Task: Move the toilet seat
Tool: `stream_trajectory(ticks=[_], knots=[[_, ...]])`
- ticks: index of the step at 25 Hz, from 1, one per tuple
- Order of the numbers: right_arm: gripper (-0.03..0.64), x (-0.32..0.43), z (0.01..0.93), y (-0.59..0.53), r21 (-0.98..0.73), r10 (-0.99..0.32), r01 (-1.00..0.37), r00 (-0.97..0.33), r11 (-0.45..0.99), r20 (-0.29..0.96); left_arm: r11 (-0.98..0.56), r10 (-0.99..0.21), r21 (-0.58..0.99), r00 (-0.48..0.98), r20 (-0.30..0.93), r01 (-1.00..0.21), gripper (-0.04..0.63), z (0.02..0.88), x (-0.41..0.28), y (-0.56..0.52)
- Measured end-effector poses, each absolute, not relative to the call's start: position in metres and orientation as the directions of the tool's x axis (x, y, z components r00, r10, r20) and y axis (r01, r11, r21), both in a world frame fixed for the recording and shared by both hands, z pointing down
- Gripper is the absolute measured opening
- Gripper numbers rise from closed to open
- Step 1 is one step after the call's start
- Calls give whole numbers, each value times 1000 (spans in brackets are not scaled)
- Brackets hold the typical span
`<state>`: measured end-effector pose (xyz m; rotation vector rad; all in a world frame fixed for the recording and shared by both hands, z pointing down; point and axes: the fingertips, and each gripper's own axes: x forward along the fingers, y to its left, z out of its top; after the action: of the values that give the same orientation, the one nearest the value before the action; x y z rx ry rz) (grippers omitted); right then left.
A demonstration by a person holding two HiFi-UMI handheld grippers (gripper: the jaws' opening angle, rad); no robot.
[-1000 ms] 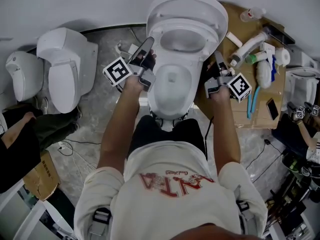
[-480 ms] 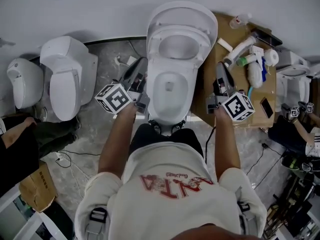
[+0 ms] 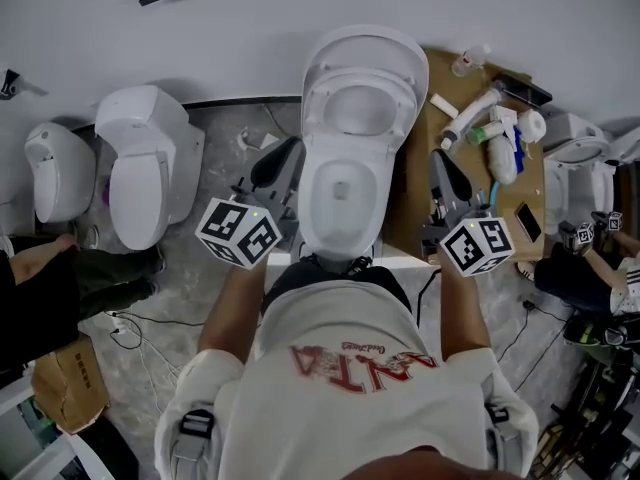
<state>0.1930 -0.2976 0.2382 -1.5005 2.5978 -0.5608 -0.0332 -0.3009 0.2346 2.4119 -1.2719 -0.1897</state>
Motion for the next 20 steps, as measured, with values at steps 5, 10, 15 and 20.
stream_trajectory(ticks=[5,10,15,20], knots=[[2,180,204,-279,-243,-837,-824,-542,512,75,-532,-817,290,572,74,-796,28,208,-22,-283],[2,174,173,-273,-174,-825,-816,-564,552,28,-548,-816,247,576,50,-799,28,187,-14,-278],[2,180,158,-272,-152,-830,-820,-558,552,1,-566,-808,226,588,38,-792,28,174,-7,-274],[2,182,151,-276,-159,-832,-820,-555,550,-16,-581,-797,210,602,49,-786,28,172,2,-276]])
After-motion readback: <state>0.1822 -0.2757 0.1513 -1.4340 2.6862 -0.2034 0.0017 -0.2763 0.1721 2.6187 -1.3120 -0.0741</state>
